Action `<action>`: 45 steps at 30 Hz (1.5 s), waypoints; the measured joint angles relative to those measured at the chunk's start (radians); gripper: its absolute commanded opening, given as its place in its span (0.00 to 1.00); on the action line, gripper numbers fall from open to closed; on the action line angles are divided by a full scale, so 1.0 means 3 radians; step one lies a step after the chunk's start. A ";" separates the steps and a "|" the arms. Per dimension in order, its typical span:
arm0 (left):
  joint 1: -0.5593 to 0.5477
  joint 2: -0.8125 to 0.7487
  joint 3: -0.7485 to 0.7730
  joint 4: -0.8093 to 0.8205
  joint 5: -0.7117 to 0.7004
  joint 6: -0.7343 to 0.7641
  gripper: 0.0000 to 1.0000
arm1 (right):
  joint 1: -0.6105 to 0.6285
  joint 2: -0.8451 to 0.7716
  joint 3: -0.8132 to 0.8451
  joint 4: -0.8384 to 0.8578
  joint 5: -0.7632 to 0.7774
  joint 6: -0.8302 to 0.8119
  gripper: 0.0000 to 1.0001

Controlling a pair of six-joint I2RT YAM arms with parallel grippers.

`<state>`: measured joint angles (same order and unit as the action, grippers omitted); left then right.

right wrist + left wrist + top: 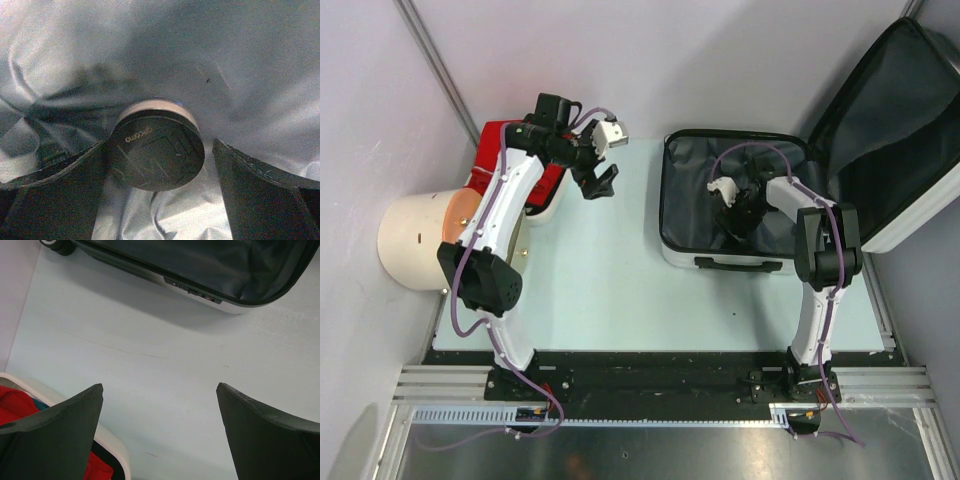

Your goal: Open, take out, and arrange the luggage

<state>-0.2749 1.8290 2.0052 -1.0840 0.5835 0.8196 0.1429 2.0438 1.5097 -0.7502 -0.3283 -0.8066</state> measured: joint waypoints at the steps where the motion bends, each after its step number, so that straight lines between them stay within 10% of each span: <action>1: 0.0000 0.0000 -0.0001 0.0000 0.0001 -0.0013 1.00 | 0.0014 0.0022 -0.0003 0.0034 0.0013 -0.0005 0.78; 5: 0.0011 0.0000 -0.0001 0.0018 0.0034 -0.0128 1.00 | 0.0043 0.0032 -0.0003 0.0131 0.0041 -0.0018 0.53; 14: 0.0168 -0.0064 -0.0048 0.0409 0.0172 -0.0445 1.00 | 0.0005 0.0025 0.0113 -0.0056 -0.0135 -0.0018 0.36; 21: 0.0168 -0.0409 -0.0473 0.0849 0.0341 -0.0249 1.00 | -0.0117 0.0013 0.0853 -0.0519 -0.0617 0.0037 0.34; 32: -0.0427 -0.1498 -0.1915 0.1297 0.0610 0.1465 1.00 | 0.0099 0.0008 0.1808 -0.1532 -0.1761 0.0025 0.34; 45: -0.0935 -0.1600 -0.2433 0.1705 0.0772 0.2192 0.75 | 0.0944 0.0008 0.1857 -0.1935 -0.2425 -0.0137 0.33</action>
<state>-0.5552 1.3491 1.2755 -0.5724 0.8150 1.4773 0.4259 2.0460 2.0666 -1.3308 -1.0557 -0.8478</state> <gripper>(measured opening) 0.798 0.662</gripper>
